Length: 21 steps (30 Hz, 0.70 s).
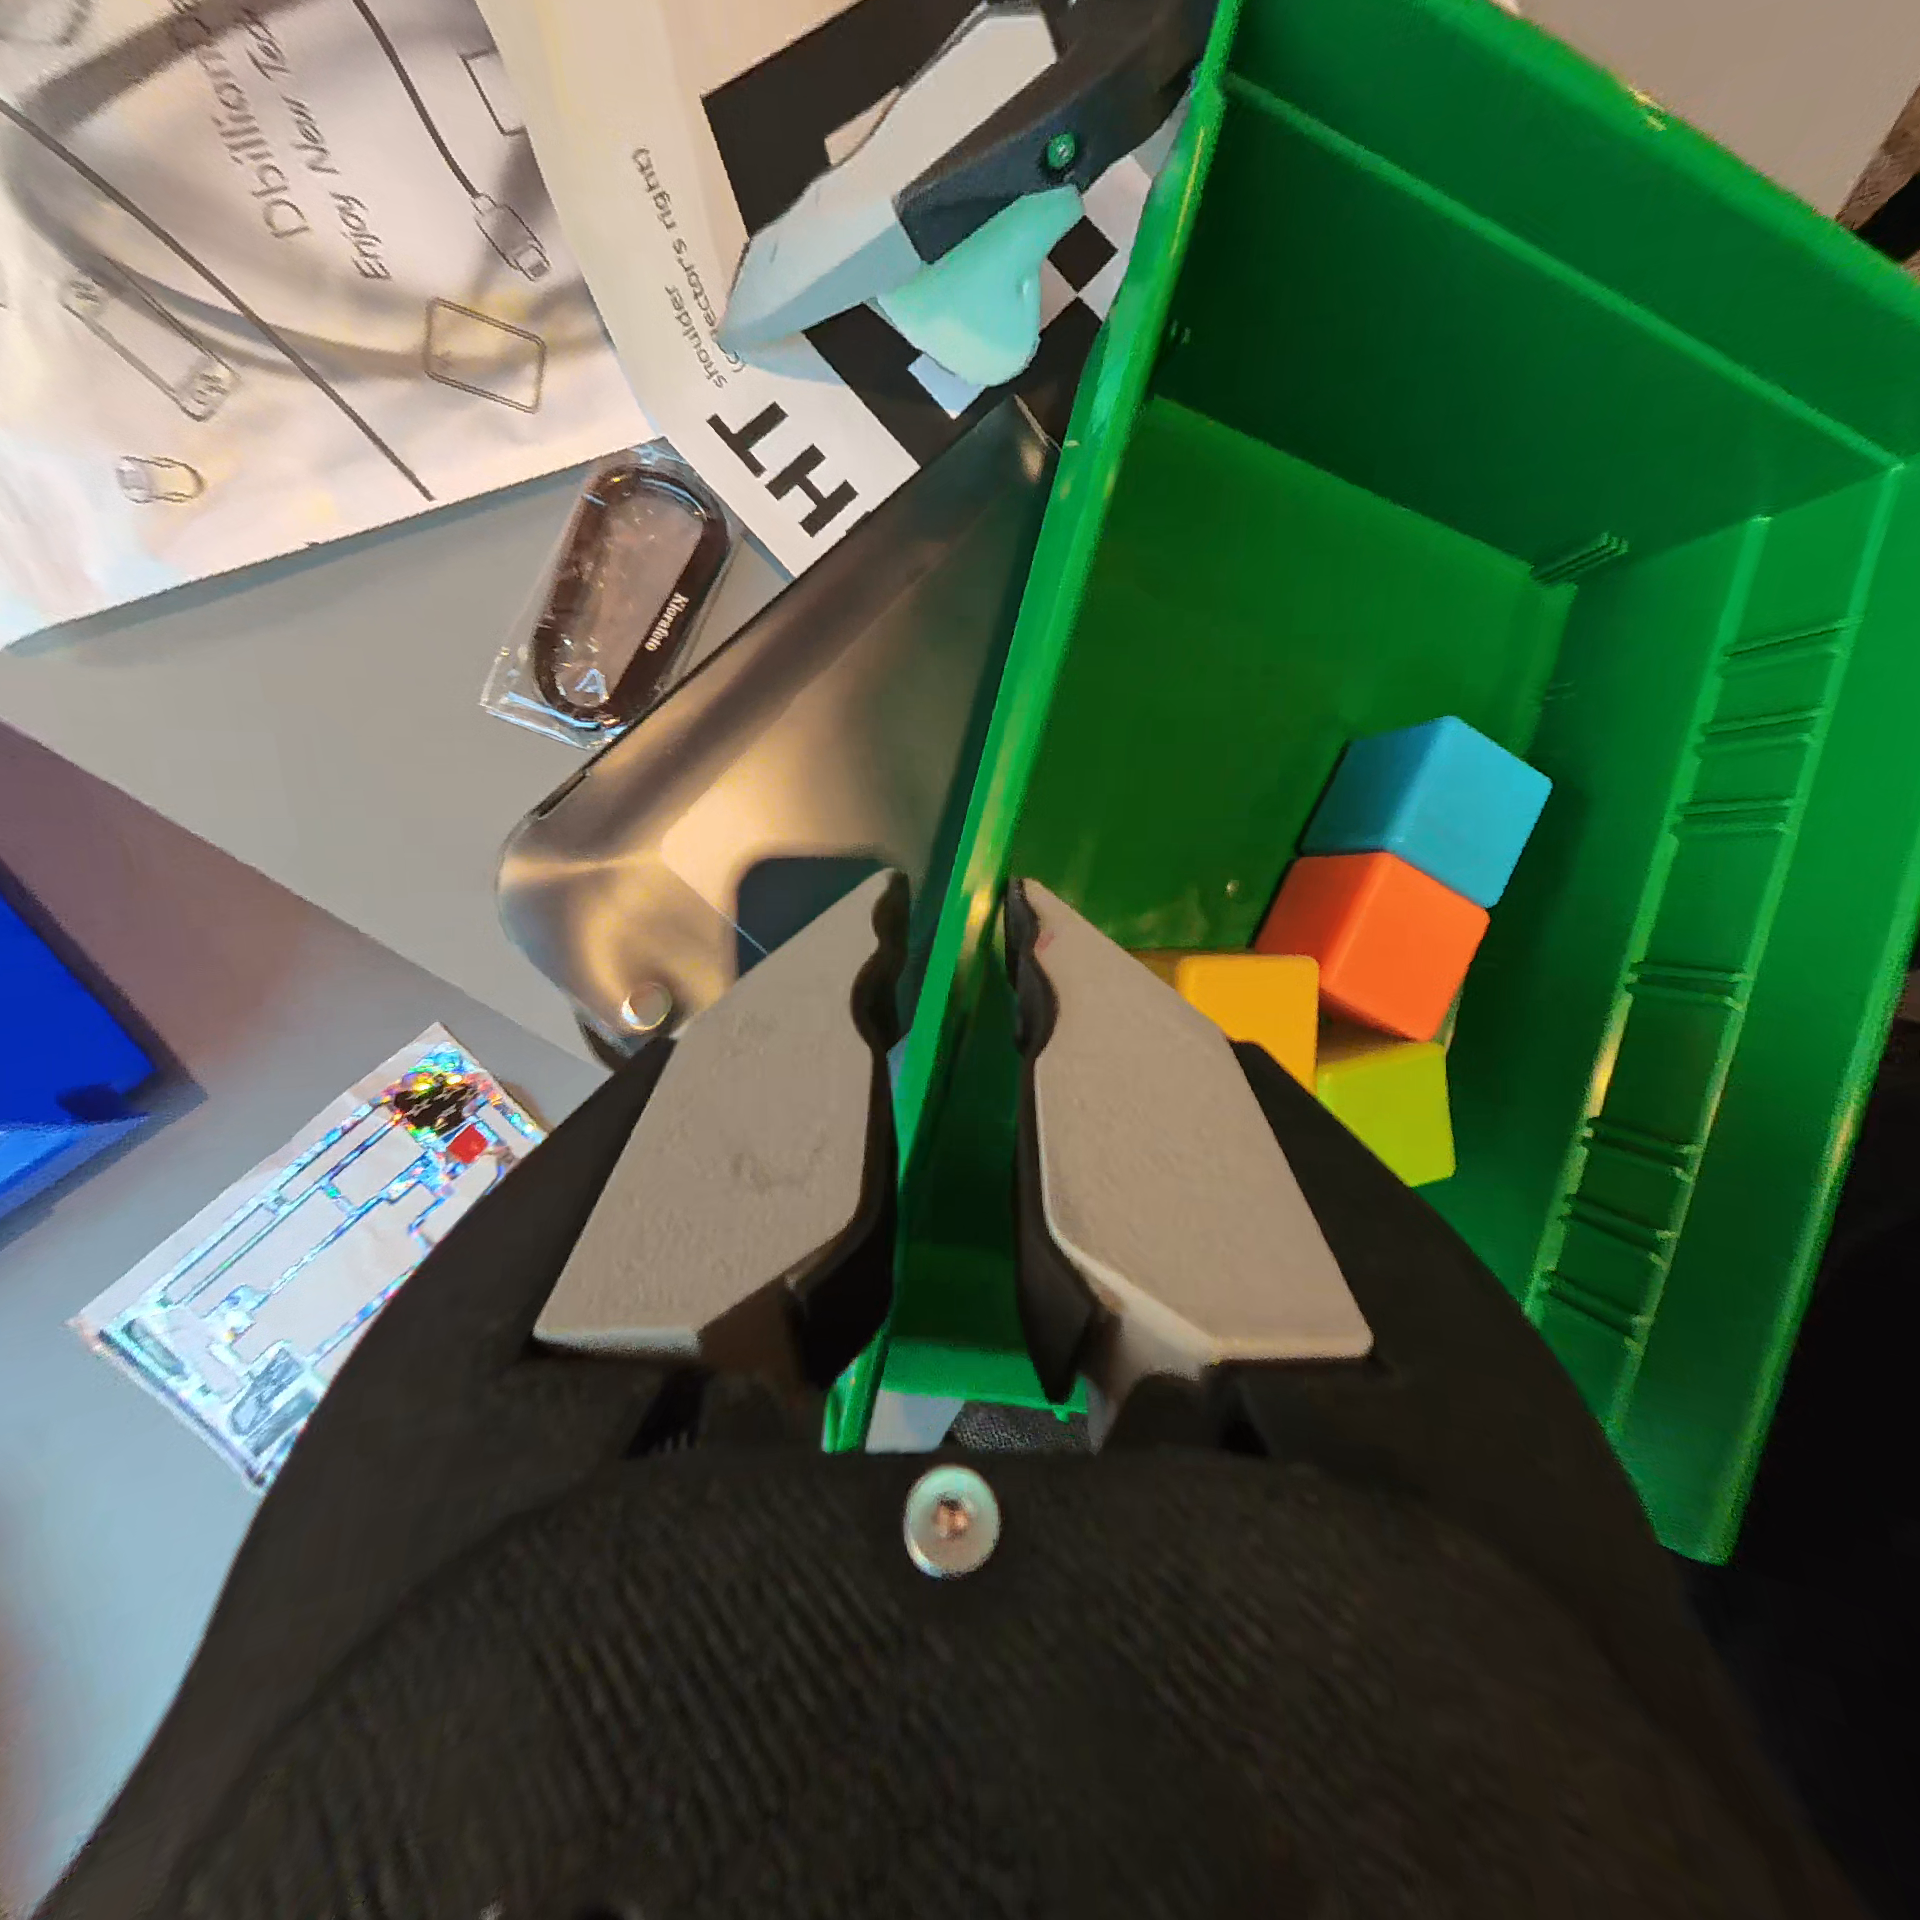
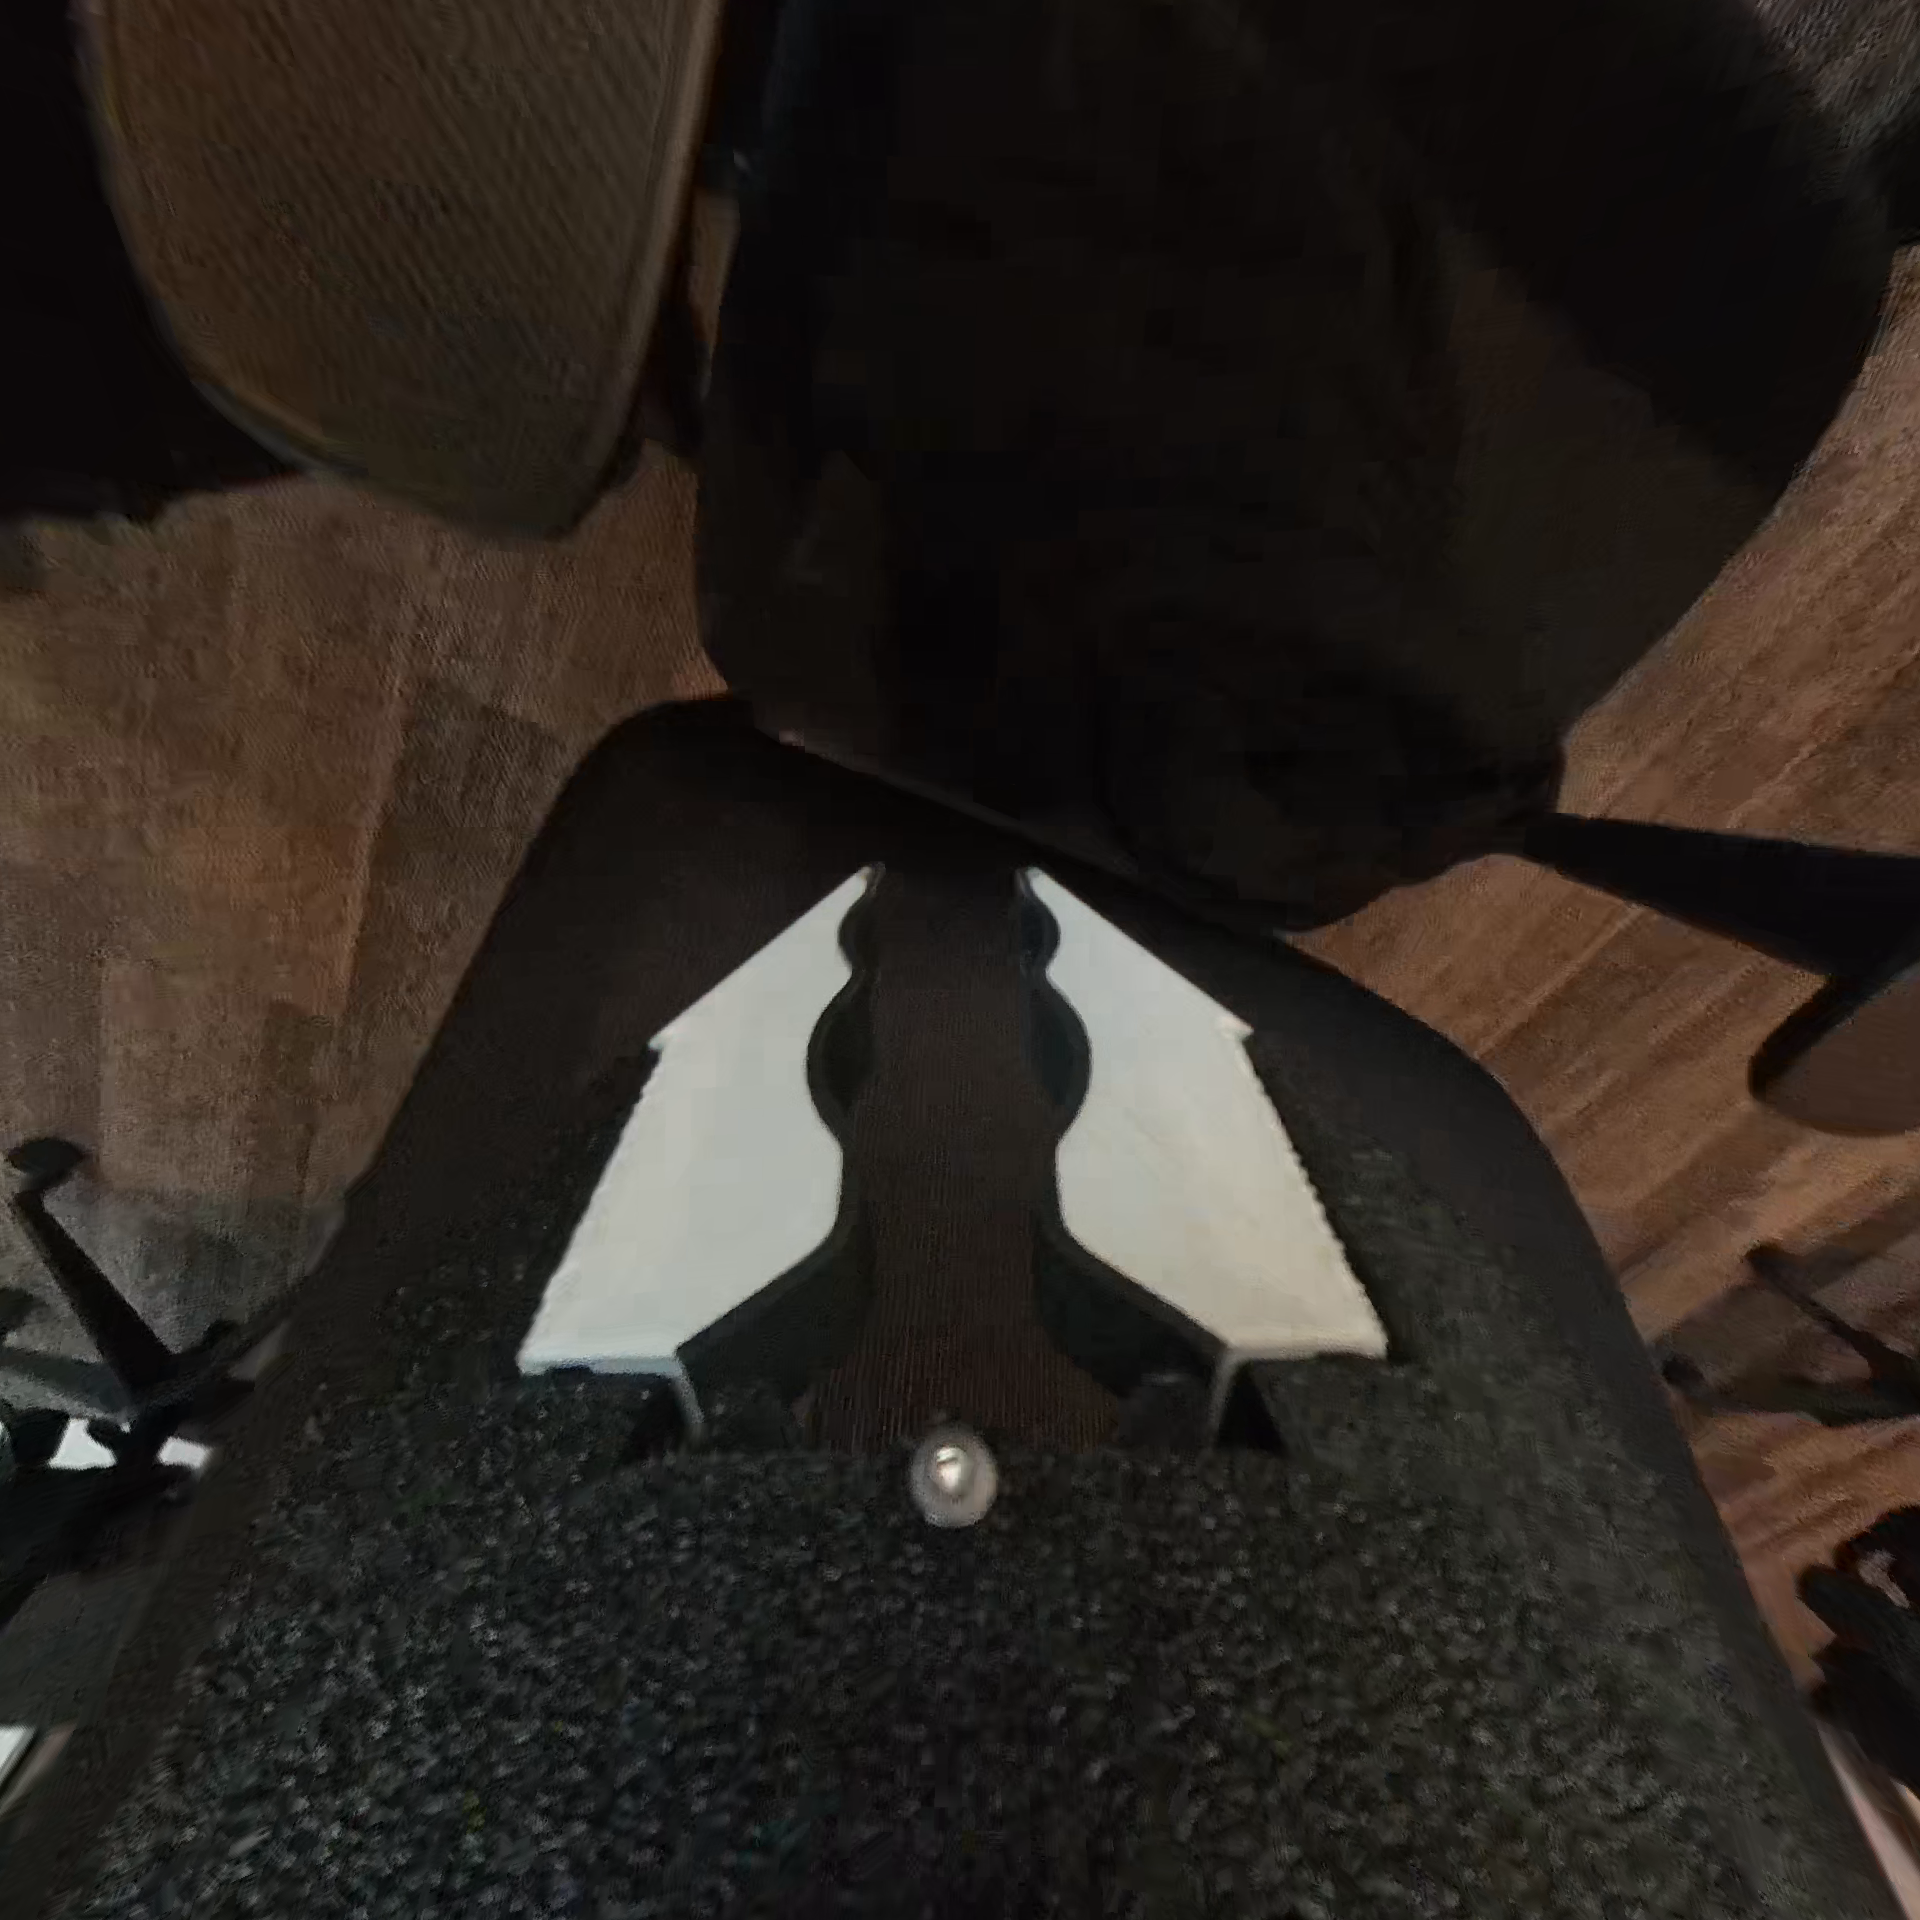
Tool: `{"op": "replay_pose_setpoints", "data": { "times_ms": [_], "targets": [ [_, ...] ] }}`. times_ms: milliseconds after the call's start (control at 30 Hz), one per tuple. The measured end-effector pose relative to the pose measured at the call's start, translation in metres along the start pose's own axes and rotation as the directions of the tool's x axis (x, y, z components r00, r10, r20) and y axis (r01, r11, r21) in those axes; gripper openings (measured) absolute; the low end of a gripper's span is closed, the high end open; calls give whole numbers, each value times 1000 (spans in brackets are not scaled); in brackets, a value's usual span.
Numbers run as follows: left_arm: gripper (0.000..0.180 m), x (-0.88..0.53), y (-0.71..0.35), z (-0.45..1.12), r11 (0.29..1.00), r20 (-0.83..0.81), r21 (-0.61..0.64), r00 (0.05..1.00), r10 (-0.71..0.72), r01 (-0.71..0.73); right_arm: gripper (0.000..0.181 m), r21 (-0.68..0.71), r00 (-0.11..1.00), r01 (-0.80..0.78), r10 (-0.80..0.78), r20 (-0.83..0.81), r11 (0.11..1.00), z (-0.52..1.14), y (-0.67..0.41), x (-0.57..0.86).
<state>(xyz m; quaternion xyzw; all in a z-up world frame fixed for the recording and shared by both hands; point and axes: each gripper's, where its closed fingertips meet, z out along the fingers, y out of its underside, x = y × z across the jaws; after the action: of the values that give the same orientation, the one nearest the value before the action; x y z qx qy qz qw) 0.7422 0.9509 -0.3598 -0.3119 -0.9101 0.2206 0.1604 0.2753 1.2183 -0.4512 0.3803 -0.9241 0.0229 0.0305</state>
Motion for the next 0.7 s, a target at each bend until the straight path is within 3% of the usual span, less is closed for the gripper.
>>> {"op": "replay_pose_setpoints", "data": {
  "times_ms": [200,400,533,700],
  "targets": [
    [27,18,5,-31,997,2,-21,997,74,-74,27,347,991,-96,56,122,933,-17,-133,9],
    [29,79,31,-27,976,-168,-71,967,190,-205,28,642,931,125,-313,189,757,-104,-281,-59],
    [38,106,32,-7,969,-238,-78,949,208,-233,33,618,806,425,-587,75,662,-119,-344,-101],
    [51,120,29,26,953,-263,-82,929,262,-292,46,333,656,708,-754,17,623,-55,-377,-103]
  ]
}}
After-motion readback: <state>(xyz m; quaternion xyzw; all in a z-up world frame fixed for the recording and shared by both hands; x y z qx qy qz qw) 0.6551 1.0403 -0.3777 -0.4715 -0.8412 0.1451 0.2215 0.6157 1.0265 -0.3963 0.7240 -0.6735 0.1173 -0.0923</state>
